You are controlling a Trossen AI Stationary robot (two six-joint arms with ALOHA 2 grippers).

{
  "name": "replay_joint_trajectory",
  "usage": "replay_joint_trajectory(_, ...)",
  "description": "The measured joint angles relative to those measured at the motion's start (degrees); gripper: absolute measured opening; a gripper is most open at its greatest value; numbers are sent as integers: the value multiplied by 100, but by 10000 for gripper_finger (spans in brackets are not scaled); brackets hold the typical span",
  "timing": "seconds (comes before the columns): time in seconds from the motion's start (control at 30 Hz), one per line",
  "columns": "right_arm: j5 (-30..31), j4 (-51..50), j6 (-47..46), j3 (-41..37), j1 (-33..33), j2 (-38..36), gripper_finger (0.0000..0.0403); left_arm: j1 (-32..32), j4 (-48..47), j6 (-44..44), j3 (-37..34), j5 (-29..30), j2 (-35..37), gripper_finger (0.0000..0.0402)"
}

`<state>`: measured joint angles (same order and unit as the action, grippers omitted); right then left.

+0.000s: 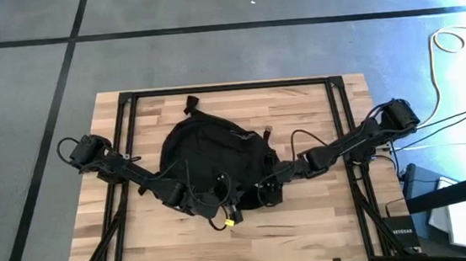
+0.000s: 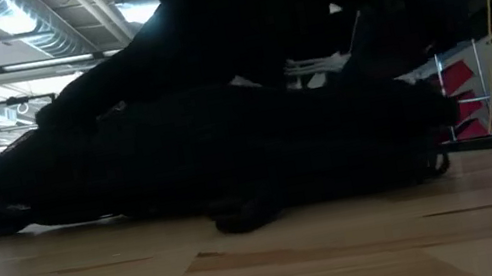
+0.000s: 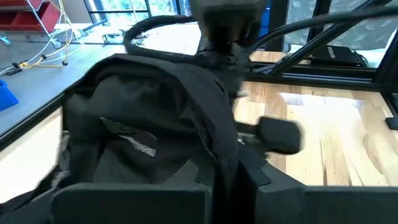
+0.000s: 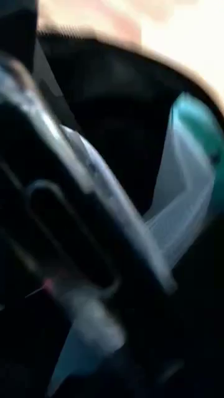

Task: Unpack backpack
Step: Put the black cellphone into the black backpack

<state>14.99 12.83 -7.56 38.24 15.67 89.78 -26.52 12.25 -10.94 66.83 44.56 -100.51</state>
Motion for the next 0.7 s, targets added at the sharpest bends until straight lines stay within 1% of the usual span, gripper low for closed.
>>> replay_joint_trajectory(0.2,-139,-177,-113,-11,-38,13,339,4,2,-17,0,-30,0,6)
replay_joint_trajectory(0.27,8,-318,-260,-9,-37,5,339,4,9,-17,0,-31,0,6)
replay_joint_trajectory(0.37,356,-616,-294,-12,-29,-124,339,4,11,-17,0,-31,0,6)
replay_joint_trajectory(0.43,482,-686,-289,-17,-34,-249,339,4,11,-6,-2,-31,-2,6)
replay_joint_trajectory(0.63,863,-1236,-252,-19,-34,-863,340,4,11,-2,0,-37,-2,6)
replay_joint_trajectory(0.7,879,-1350,-256,-20,-34,-1103,340,4,3,-3,-2,-60,-2,6)
